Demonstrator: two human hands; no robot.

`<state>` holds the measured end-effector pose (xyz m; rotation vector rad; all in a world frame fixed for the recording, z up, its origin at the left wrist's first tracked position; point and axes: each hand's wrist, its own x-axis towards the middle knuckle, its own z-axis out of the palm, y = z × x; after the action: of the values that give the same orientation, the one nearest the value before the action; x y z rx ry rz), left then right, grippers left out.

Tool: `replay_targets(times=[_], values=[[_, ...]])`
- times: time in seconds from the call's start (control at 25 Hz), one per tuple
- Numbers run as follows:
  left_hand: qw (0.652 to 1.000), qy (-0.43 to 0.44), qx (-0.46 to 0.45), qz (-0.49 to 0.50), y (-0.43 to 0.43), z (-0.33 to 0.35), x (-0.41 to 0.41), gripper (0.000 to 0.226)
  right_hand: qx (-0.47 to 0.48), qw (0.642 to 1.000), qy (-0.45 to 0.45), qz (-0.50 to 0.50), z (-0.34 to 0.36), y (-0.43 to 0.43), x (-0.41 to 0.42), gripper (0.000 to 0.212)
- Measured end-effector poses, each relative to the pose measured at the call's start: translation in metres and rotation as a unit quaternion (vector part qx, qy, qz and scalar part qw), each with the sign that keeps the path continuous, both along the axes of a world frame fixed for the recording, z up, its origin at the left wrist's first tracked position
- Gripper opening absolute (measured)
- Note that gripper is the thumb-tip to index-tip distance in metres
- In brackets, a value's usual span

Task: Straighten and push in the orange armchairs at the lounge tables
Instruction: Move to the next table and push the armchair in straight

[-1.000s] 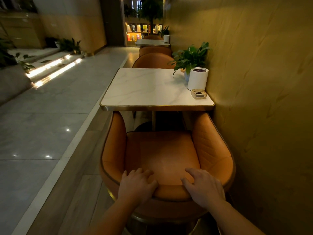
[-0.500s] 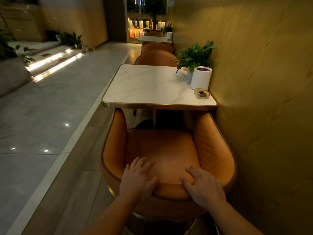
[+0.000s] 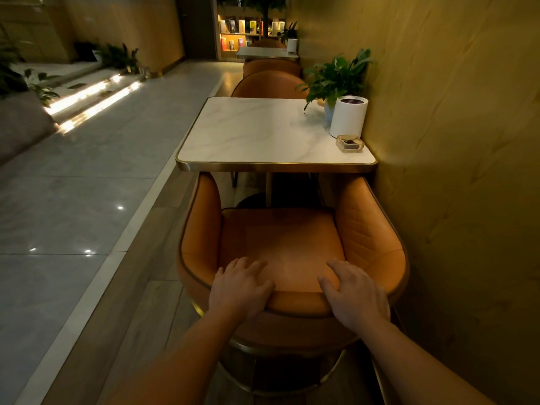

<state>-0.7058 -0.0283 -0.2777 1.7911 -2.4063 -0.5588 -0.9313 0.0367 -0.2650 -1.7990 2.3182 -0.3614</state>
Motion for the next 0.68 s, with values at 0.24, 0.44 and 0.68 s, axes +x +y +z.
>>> replay_targets(times=[0.24, 0.44, 0.68], values=[[1.0, -0.018, 0.009, 0.011, 0.002, 0.004, -0.001, 0.053, 0.012, 1.0, 0.005, 0.007, 0.005, 0.002, 0.001, 0.056], [0.998, -0.038, 0.024, 0.037, 0.011, 0.012, -0.001, 0.045, 0.038, 0.999, 0.008, 0.018, 0.016, 0.003, 0.003, 0.055], [0.997, -0.037, 0.036, 0.051, 0.024, 0.025, 0.007, 0.046, 0.065, 0.996, 0.045, 0.037, 0.02, 0.003, 0.006, 0.049]])
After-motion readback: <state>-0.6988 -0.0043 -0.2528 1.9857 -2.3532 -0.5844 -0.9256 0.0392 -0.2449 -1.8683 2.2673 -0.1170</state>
